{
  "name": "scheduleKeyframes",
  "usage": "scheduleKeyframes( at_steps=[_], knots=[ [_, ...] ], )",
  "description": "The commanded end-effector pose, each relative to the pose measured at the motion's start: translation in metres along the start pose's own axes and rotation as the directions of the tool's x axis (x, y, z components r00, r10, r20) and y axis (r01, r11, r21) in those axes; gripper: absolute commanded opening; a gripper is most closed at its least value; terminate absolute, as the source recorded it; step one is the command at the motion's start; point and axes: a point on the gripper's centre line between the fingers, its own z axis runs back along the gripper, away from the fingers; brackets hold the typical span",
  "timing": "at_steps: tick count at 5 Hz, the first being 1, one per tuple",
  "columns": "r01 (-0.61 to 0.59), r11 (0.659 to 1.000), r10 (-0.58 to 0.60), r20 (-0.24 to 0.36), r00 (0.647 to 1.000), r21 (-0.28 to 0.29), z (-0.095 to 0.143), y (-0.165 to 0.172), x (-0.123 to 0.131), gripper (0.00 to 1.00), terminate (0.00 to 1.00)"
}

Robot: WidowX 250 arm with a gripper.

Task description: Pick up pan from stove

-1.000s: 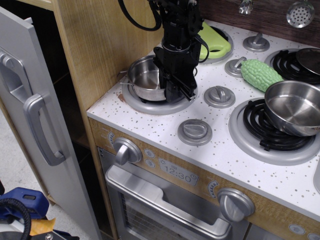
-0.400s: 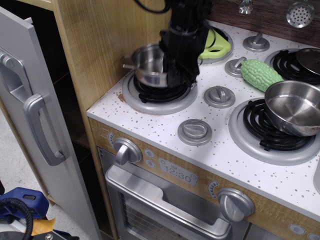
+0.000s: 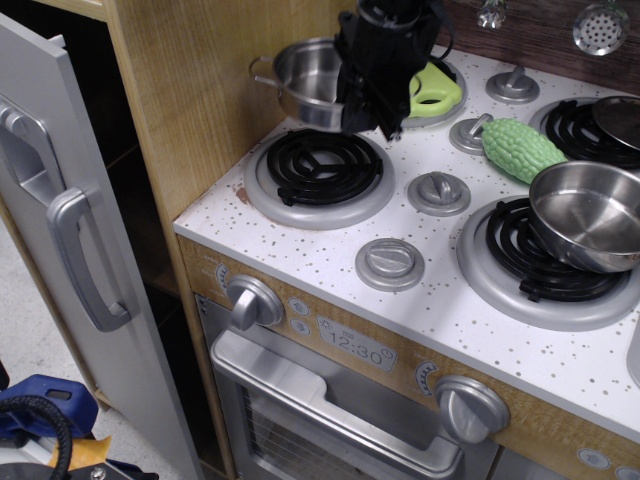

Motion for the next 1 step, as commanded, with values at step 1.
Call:
scheduleKeyframes(
  at_steps=[1],
  knots=[
    [0.003,0.998,-0.008,0.079,0.997,0.061,0.0424,0.0183,0.0041,0.0,1.0]
  ],
)
